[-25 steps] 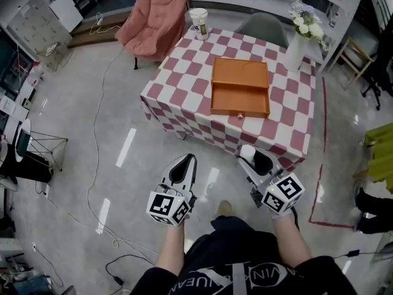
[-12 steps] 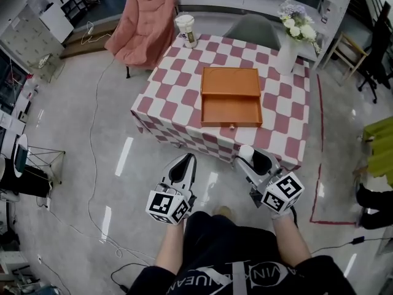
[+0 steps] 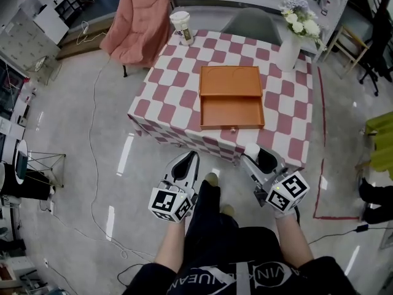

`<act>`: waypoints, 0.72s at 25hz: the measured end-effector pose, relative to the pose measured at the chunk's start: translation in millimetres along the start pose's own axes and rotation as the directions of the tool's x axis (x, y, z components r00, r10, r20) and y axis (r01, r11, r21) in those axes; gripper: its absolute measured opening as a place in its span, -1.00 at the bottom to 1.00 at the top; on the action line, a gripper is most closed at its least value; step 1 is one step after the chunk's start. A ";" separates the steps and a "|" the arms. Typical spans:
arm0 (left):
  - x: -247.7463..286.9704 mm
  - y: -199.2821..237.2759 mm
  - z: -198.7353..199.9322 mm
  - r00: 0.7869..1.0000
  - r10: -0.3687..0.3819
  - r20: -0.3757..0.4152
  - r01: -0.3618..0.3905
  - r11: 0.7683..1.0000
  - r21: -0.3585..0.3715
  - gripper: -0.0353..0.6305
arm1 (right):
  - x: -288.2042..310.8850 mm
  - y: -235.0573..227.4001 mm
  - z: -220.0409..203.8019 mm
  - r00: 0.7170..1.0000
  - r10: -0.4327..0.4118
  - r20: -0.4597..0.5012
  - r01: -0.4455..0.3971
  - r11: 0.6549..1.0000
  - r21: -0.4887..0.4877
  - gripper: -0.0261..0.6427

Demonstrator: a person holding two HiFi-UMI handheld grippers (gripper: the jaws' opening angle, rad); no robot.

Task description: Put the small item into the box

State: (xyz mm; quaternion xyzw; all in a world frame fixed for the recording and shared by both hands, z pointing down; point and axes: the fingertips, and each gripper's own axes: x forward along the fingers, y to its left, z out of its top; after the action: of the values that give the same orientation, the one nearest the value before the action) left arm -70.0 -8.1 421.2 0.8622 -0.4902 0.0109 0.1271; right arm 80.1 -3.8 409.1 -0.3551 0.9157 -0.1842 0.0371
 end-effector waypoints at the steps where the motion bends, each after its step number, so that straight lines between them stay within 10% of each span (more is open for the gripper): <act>1: 6.1 2.4 -0.1 1.000 -0.007 -0.003 0.007 1.000 0.002 -0.82 | 1.9 -4.6 1.7 1.000 -0.010 0.000 0.010 1.000 -0.002 -0.38; 18: 105.8 68.9 21.6 0.994 -0.103 -0.037 0.104 0.993 0.050 -0.82 | 78.1 -63.4 19.1 0.992 -0.108 -0.066 0.107 0.994 -0.018 -0.38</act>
State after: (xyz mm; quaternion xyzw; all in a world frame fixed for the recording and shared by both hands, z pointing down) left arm -75.8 -135.8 429.8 0.8891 -0.4422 0.0318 0.1135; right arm 66.1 -104.7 419.2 -0.3976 0.8975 -0.1909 -0.0059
